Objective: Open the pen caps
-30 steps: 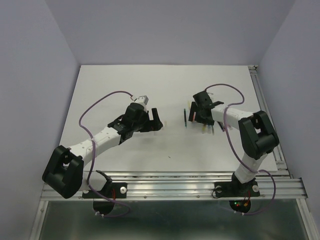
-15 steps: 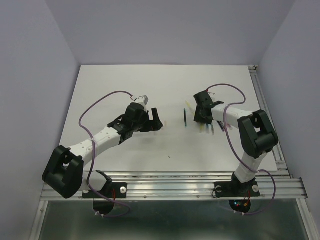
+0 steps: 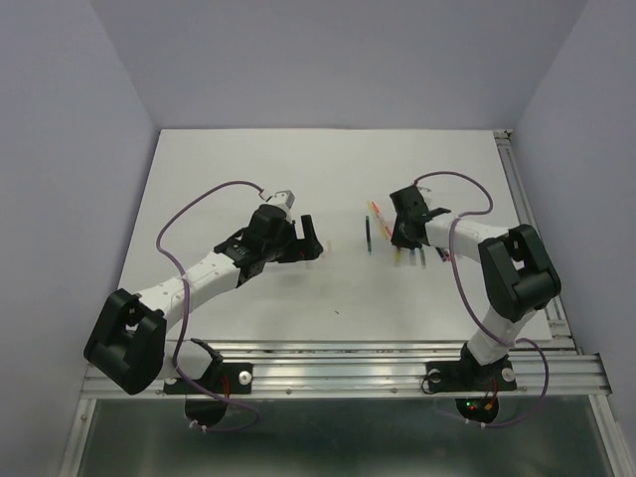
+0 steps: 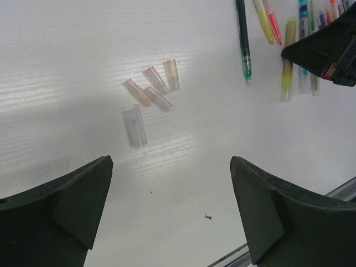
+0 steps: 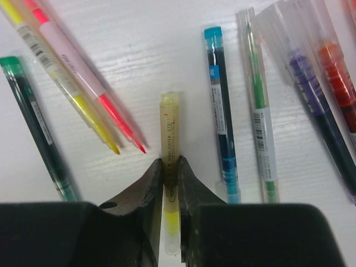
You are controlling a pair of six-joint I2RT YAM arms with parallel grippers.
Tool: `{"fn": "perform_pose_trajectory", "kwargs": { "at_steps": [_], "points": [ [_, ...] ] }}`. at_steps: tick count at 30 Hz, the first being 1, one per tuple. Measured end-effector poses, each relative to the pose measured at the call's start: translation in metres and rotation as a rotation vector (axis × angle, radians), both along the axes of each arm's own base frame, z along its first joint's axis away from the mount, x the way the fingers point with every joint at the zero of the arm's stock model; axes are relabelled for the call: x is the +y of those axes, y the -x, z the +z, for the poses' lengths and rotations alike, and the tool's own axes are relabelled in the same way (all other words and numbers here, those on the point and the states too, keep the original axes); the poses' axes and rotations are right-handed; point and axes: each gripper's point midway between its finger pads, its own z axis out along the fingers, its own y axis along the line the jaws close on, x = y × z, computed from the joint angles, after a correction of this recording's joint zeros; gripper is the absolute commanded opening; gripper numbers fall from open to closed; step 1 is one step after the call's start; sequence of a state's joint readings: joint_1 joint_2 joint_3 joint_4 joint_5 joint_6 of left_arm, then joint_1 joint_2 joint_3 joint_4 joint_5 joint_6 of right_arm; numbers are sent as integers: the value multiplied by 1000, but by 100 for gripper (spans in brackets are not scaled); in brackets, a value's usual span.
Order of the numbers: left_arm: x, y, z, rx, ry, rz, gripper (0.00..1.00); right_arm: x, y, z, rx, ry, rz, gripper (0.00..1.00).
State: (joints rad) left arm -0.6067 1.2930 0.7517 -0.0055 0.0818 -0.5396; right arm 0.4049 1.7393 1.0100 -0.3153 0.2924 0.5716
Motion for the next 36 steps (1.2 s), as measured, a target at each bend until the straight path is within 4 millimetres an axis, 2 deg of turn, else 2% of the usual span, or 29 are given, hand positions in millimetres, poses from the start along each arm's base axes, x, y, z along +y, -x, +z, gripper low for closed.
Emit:
{"fn": "perform_pose_trajectory", "kwargs": {
  "at_steps": [4,6,10,13,17,22,26,29,31,32,35,36],
  "points": [
    [-2,2,0,5,9,-15,99,0,13,2,8,-24,25,5],
    [-7,5,2,8,27,-41,99,1,18,11,-4,-42,35,5],
    [-27,13,13,-3,94,-132,99,11,18,48,-90,-124,69,1],
    [-52,28,25,-32,146,-231,99,24,22,78,-174,-226,113,1],
    [-87,49,36,-60,202,-361,99,45,32,104,-246,-381,168,1],
    [-125,48,40,-62,239,-446,99,66,43,121,-278,-528,200,1],
    [-142,43,41,-61,254,-472,99,75,48,134,-302,-605,202,1],
    [-154,41,40,-62,266,-488,95,80,52,144,-326,-666,193,1],
    [-160,40,40,-60,272,-494,88,82,54,149,-339,-702,178,1],
    [-163,41,39,-57,275,-496,81,83,55,150,-344,-714,173,1],
    [-168,42,40,-49,285,-492,69,85,59,150,-348,-753,152,1],
    [-169,42,40,-47,287,-492,58,87,60,150,-348,-764,146,1]
  ]
}}
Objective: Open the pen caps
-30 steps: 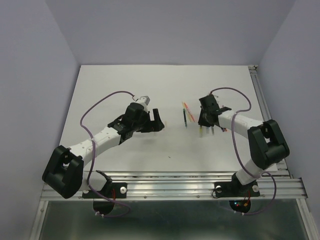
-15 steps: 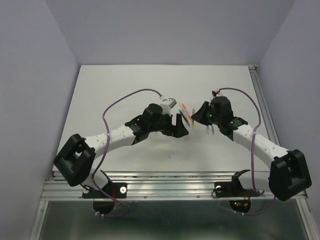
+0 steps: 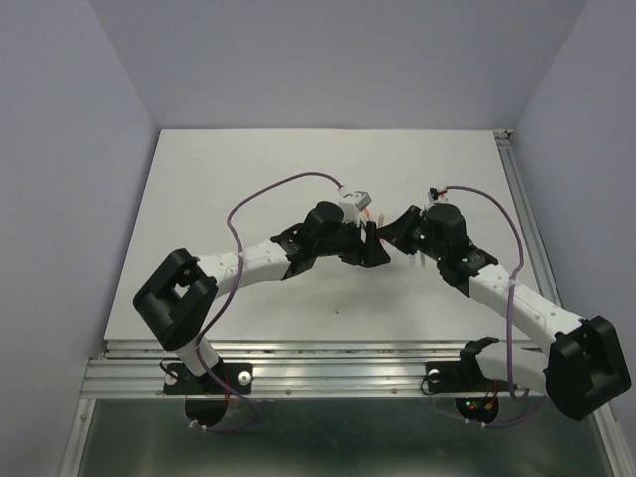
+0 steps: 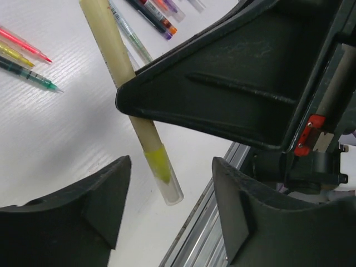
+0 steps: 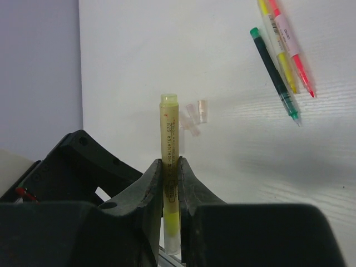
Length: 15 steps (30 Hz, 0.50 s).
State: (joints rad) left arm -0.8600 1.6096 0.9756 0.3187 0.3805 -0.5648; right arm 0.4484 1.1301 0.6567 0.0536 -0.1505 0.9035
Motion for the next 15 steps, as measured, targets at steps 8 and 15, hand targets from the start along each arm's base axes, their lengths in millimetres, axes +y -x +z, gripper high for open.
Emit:
{"fn": "perform_pose_trajectory", "kwargs": {
  "at_steps": [8,15],
  "points": [
    [-1,-9,-9,32,-12,48,0,1,-2,6,-15,-42,-43,1],
    [-2,-9,-7,33,-12,64,0,-7,-6,6,-31,-32,-92,1]
  ]
}}
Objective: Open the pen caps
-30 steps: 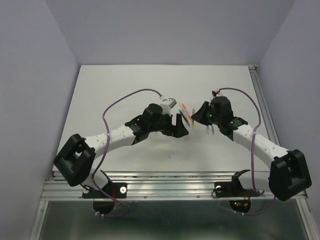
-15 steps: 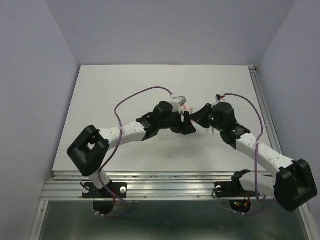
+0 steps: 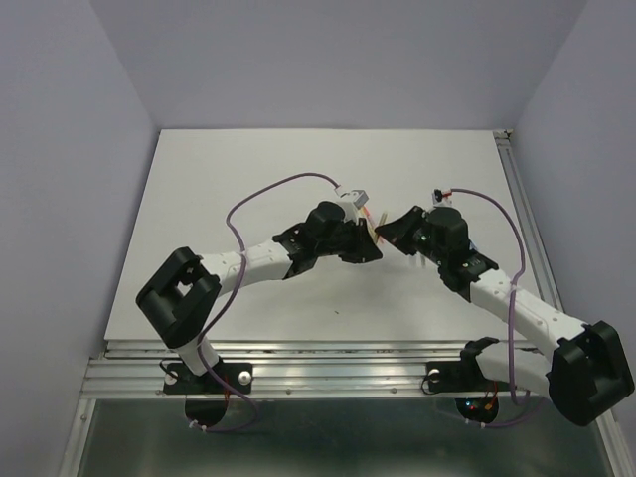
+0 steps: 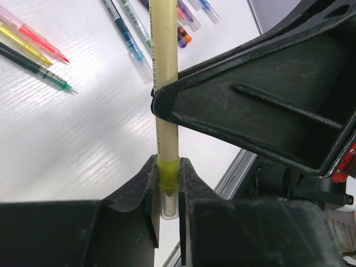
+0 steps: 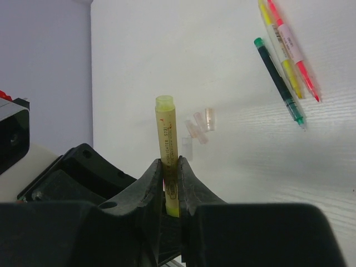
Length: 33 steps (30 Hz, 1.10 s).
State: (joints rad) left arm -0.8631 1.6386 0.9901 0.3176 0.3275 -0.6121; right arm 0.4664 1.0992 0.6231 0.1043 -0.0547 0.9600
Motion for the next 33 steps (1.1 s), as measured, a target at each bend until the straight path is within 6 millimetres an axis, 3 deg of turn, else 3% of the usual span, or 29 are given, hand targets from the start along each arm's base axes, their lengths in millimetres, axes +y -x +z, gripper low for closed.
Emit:
{"fn": "perform_pose_trajectory", "kwargs": {
  "at_steps": [9,11,14,17,19,23,28,33],
  "points": [
    [29,24,0,-18,22,90,0,20,11,-3,16,66,66,1],
    [36,49,-6,20,11,53,0,-3,-23,6,-39,152,-86,1],
    [40,98,-10,63,2,-37,0,-62,-76,10,-66,266,-332,1],
    [47,113,-10,84,-2,-54,0,-93,-98,5,-57,341,-430,1],
    [53,110,-15,94,-25,-17,0,-93,-102,-1,-52,381,-411,1],
    [77,90,-36,118,-133,106,0,-63,-99,-21,-51,436,-186,1],
    [141,25,-57,151,-272,405,2,-17,-77,-69,-38,583,151,1],
    [196,-23,-70,167,-394,647,2,19,-60,-107,-26,748,376,3]
  ]
}}
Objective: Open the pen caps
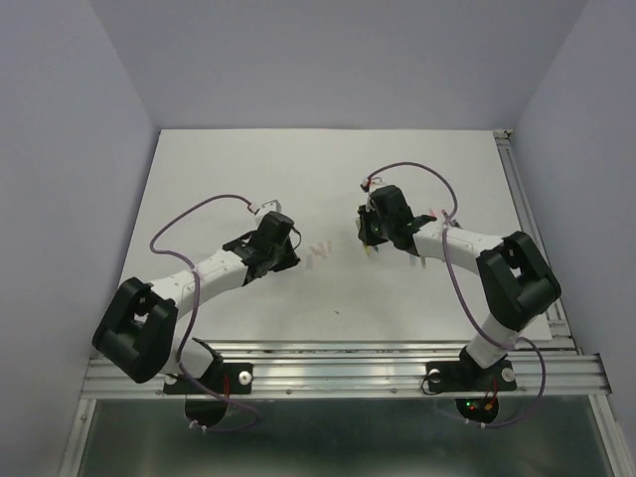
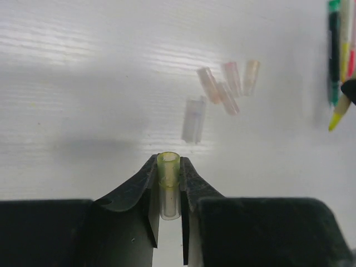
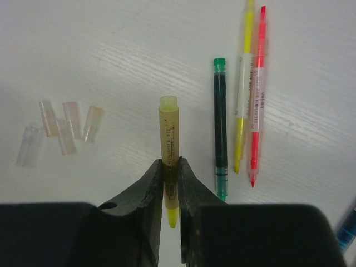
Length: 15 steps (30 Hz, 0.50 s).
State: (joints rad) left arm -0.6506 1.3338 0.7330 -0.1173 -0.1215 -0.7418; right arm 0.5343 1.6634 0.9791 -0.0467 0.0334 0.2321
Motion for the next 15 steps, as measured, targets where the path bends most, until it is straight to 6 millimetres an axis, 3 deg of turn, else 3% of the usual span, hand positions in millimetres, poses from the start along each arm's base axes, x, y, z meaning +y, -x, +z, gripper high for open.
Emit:
{"fn": "perform_pose_trajectory", "kwargs": {
  "at_steps": [4,9,12,15],
  "points": [
    [20,-24,-22,56,-86,82,7,7,1,-15,21,83,67,7],
    [21,-26,-49,130,-147,62,11,5,-3,-20,30,135,83,15],
    [16,-30,-49,131,-144,39,14,3,-3,-28,45,156,89,17],
    [12,-32,-48,127,-139,20,25,1,1,-35,68,173,94,24]
  ]
}}
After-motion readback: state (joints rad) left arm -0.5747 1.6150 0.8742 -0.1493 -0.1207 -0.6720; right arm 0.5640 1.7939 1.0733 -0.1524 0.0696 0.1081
